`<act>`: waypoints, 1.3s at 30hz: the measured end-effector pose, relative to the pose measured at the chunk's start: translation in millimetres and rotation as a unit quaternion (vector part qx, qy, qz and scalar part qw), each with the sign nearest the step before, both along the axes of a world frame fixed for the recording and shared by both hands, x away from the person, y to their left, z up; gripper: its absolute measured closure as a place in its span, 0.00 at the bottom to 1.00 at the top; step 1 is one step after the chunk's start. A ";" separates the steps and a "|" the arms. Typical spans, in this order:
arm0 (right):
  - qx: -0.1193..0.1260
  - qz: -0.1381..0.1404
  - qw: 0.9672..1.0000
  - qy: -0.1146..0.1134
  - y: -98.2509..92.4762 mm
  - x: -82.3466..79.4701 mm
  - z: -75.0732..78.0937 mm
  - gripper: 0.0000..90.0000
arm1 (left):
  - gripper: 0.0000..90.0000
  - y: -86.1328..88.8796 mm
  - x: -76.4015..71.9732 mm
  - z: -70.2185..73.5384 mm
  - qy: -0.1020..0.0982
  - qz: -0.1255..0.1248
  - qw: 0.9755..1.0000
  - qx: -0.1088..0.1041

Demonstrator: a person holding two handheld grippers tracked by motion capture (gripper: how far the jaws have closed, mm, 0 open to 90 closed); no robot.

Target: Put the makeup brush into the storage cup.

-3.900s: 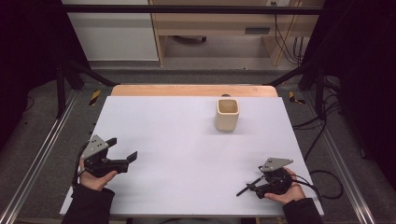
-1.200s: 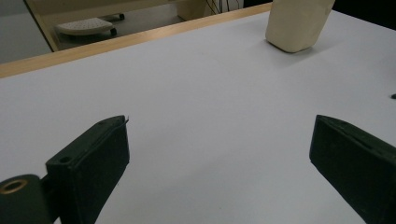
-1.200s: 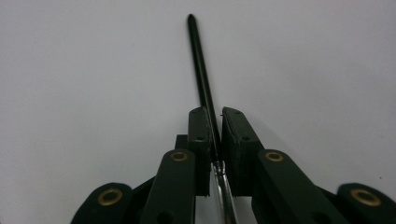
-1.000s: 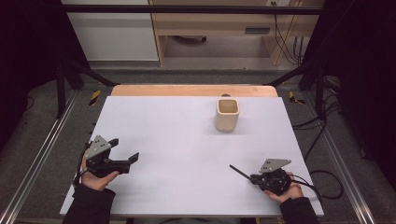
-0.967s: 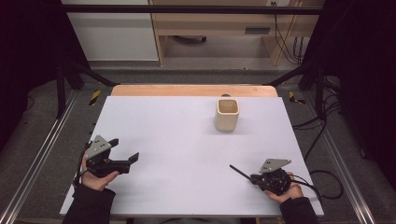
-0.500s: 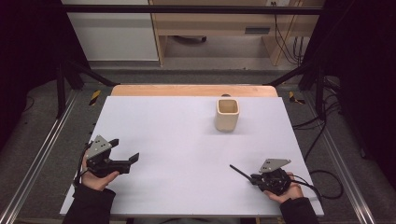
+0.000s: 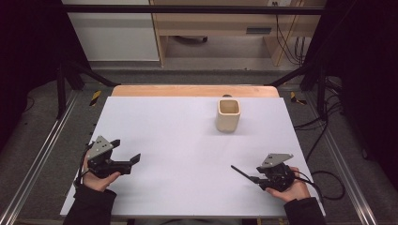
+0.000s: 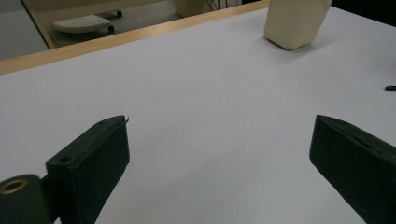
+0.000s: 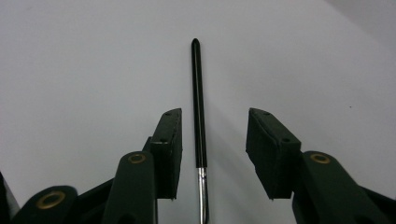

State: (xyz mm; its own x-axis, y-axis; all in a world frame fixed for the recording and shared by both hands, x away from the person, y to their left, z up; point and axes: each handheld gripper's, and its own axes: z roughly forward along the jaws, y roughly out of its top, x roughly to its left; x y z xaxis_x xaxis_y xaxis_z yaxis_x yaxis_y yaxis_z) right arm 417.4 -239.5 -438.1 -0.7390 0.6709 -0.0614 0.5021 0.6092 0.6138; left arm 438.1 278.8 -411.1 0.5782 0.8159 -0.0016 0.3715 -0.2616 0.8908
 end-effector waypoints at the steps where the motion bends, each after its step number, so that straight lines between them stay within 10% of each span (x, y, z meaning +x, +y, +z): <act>1: -0.010 0.001 1.000 0.014 4.5 2.9 4.2 0.59 | 0.05 -0.2 0.1 -0.4 0.001 -0.001 1.000 0.003; 18: -0.097 0.000 0.991 0.091 24.4 27.9 4.0 0.47 | 0.05 1.2 0.3 0.2 0.001 -0.001 1.000 0.001; 39: -0.141 0.020 0.982 0.127 35.5 32.7 -8.3 0.78 | 0.05 -0.3 0.6 -1.1 0.004 -0.003 1.000 0.004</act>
State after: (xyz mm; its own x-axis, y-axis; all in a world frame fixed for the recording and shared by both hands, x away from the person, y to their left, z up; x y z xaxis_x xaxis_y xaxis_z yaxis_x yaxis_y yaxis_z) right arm 450.1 -204.1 -446.4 -0.7799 0.6239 -0.0504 0.5894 0.7591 0.2763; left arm 438.7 278.5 -412.2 0.5827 0.8127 0.0011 0.3765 -0.2712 0.8858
